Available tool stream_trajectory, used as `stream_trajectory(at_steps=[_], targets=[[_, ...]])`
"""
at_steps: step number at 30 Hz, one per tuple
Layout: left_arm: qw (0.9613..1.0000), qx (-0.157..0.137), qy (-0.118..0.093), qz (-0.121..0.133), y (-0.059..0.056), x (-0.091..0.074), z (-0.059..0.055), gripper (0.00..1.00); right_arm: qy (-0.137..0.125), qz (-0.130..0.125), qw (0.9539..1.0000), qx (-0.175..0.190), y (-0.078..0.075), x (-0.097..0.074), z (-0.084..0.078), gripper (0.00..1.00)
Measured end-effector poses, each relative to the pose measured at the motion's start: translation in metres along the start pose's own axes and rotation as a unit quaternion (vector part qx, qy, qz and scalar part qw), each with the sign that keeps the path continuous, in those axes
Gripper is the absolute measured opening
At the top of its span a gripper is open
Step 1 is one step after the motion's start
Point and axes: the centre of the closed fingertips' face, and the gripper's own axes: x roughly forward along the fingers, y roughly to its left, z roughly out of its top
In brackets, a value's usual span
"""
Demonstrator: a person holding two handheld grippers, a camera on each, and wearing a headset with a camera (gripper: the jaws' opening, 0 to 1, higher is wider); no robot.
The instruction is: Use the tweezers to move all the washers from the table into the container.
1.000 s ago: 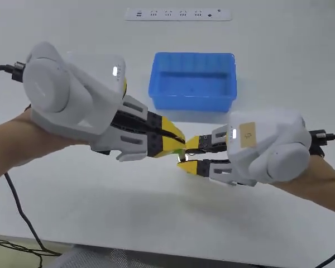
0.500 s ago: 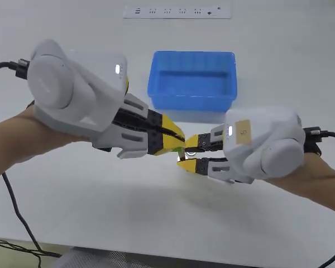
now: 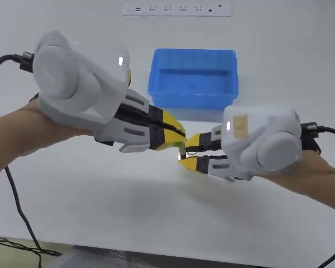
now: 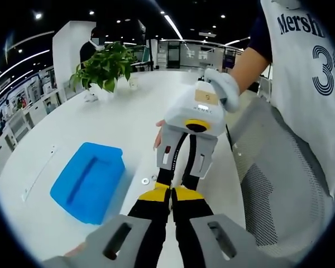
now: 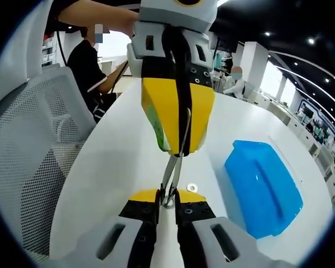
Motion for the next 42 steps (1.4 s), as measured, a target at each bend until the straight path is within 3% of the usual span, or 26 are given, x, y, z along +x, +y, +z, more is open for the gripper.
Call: stream_trajectory(at_steps=[11,22,31,42], targets=[[1.0,-0.004,0.003,-0.005,-0.002,0.001,-0.002,0.06,-0.004,0.002,0.9998,0.018,0.001,0.0,0.0,0.09],[1.0,-0.004,0.009,-0.001,-0.004,-0.009,-0.003,0.06,0.001,-0.003,1.0,0.003,0.001,-0.005,0.005,0.09],[0.9999,0.014,0.001,0.003,0.0,-0.021,0.016,0.06,-0.01,-0.018,0.9998,-0.007,-0.008,-0.015,0.022,0.09],[0.9978,0.061,-0.019,0.018,0.024,-0.037,0.053,0.06,-0.016,-0.061,0.9972,-0.041,-0.047,-0.04,0.047,0.09]])
